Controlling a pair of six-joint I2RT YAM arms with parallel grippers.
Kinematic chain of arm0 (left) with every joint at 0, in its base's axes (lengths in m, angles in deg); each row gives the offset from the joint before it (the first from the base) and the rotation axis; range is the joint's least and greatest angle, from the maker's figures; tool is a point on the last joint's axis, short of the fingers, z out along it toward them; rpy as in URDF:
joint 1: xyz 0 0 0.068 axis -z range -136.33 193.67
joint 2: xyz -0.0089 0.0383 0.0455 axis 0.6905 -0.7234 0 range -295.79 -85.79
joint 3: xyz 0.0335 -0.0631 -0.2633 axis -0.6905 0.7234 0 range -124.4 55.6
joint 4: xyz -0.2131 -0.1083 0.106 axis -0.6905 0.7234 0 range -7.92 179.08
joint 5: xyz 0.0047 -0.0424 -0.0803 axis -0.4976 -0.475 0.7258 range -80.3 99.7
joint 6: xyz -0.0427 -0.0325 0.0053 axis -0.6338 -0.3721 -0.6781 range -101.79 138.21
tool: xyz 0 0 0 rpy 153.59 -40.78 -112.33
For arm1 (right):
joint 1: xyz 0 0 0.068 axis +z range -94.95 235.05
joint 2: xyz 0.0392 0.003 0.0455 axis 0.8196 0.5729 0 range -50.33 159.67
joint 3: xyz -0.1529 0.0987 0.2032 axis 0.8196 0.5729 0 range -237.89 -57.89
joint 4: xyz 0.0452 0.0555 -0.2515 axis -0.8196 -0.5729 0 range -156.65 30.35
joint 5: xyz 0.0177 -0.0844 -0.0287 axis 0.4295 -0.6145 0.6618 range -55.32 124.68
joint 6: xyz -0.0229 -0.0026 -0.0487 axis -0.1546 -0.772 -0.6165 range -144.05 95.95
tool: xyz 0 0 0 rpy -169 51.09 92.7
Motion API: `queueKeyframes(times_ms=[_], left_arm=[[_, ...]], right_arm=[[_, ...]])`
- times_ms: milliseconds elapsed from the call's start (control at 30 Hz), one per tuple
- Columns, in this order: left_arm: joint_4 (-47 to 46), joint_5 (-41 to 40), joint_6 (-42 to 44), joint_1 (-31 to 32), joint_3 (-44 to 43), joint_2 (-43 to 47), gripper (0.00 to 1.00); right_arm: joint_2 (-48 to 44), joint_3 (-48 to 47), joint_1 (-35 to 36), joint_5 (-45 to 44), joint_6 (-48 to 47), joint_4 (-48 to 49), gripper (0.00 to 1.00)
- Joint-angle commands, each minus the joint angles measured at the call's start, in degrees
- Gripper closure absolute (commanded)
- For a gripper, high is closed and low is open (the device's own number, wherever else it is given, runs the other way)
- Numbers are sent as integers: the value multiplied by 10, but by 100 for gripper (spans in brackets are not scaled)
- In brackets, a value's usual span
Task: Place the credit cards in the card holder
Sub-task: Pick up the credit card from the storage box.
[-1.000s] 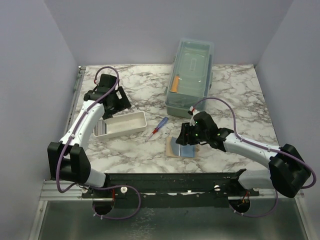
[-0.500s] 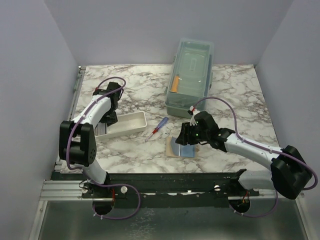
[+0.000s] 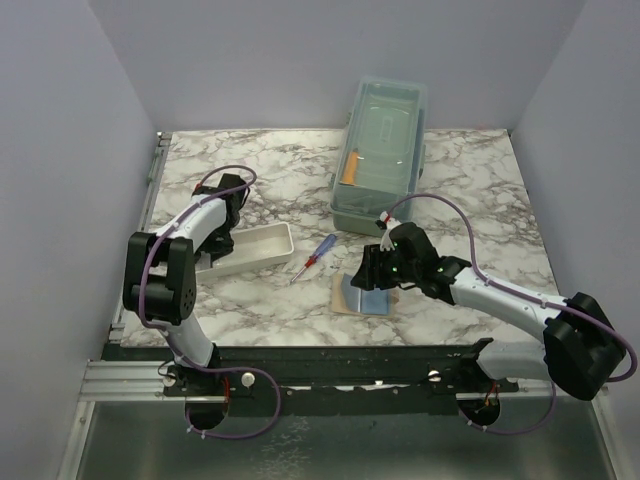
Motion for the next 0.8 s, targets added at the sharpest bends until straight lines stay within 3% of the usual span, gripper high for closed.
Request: queueKeyframes(times_ms=[0, 133, 267, 467, 567, 767], left_arm=[[-17, -43, -2, -2, 17, -15, 47], [-19, -74, -5, -2, 23, -5, 52], [-20, -82, -5, -2, 20, 1, 67], [-20, -74, -3, -2, 17, 6, 76], [-19, -71, 0, -2, 16, 9, 86], [-11, -59, 0, -1, 9, 28, 91]], right_arm=[[-8, 7, -2, 15, 2, 3, 48], [-4, 6, -2, 16, 1, 2, 48], [-4, 7, -2, 16, 1, 3, 48], [-5, 7, -2, 15, 1, 2, 48], [-5, 7, -2, 14, 0, 1, 48], [-5, 6, -3, 12, -1, -1, 48]])
